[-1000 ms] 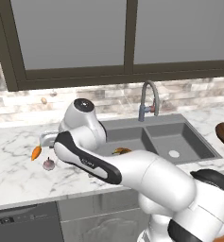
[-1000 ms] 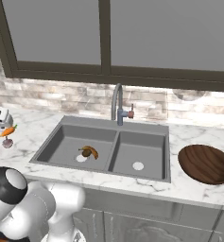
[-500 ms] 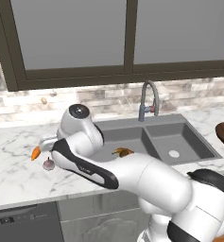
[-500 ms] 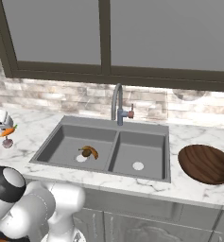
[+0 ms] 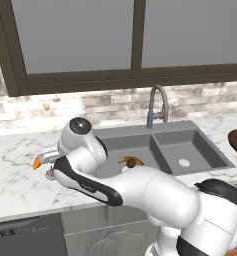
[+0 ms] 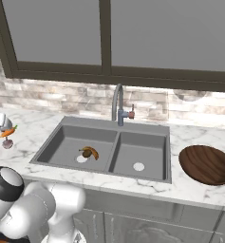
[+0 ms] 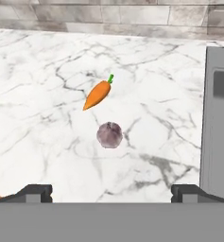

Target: There is a mixed pile of frozen fruits and vegetables on the counter. Locate all the frozen vegetables and place the items in a bowl on the counter. Take all the frozen fruits and defrost them in a running sink.

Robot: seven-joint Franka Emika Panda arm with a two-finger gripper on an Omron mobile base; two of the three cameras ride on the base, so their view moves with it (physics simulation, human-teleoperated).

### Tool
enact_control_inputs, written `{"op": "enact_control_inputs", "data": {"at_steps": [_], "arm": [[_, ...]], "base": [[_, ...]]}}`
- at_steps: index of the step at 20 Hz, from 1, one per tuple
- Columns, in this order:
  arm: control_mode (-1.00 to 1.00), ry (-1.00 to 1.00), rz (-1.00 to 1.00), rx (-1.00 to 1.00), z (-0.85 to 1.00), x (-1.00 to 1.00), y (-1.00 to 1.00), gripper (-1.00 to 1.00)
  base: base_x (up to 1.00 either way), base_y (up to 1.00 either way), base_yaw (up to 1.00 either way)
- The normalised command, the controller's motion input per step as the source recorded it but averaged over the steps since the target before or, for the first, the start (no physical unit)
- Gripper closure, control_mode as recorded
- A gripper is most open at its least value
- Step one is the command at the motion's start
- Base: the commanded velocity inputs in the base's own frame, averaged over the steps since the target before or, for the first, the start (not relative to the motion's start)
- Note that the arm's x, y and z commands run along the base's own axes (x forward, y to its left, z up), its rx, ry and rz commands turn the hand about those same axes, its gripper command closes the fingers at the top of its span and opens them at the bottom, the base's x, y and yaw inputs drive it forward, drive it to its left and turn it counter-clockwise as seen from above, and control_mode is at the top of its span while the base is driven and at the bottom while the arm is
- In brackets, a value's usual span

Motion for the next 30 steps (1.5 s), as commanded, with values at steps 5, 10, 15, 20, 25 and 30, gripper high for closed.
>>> {"op": "enact_control_inputs", "data": {"at_steps": [5, 10, 15, 20, 25, 30], "arm": [[-1.0, 0.0, 0.0, 0.0, 0.0, 0.06, 0.0, -1.0], [-1.0, 0.01, 0.0, 0.0, -0.01, 0.14, 0.0, -1.0], [-1.0, 0.04, 0.0, 0.0, -0.05, 0.19, 0.0, -1.0], [-1.0, 0.04, 0.0, 0.0, -0.2, 0.14, 0.0, -1.0], [-1.0, 0.04, 0.0, 0.0, -0.26, 0.11, 0.02, -1.0], [-1.0, 0.01, 0.0, 0.0, -0.18, 0.02, 0.12, -1.0]], "base": [[0.0, 0.0, 0.0], [0.0, 0.0, 0.0], [0.0, 0.0, 0.0], [0.0, 0.0, 0.0], [0.0, 0.0, 0.0], [0.0, 0.0, 0.0]]}}
